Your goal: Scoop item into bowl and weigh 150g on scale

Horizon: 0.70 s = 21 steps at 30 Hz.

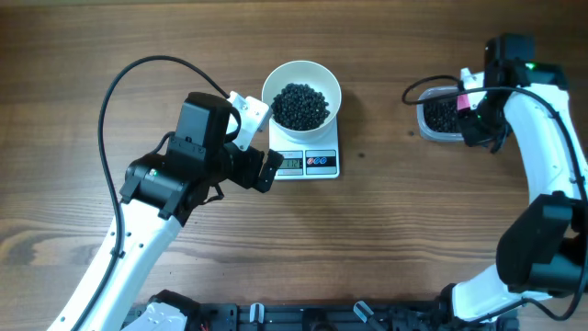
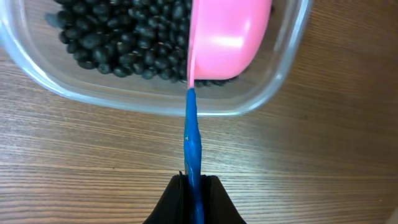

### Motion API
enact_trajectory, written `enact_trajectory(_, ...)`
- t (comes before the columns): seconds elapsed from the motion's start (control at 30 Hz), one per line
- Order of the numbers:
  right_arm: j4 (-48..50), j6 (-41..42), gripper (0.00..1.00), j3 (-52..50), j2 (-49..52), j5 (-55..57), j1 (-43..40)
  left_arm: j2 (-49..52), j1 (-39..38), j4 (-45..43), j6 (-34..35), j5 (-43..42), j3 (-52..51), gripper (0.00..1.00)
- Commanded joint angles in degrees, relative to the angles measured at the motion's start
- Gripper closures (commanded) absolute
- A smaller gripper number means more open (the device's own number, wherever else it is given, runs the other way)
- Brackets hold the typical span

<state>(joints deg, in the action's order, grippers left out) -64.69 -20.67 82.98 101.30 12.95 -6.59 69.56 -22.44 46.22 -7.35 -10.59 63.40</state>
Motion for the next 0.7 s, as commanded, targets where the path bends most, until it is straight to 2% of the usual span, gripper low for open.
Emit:
enact_trajectory(0.0, 0.1, 1.1, 0.96, 0.7, 3.4, 1.2, 2.7, 0.2, -0.2, -0.2, 0.3, -0.9, 1.0, 0.0)
enact_trajectory(0.67, -0.9, -2.1, 0.96, 0.8, 5.1, 0.7, 4.2, 0.2, -0.2, -0.2, 0.3, -0.9, 1.0, 0.0)
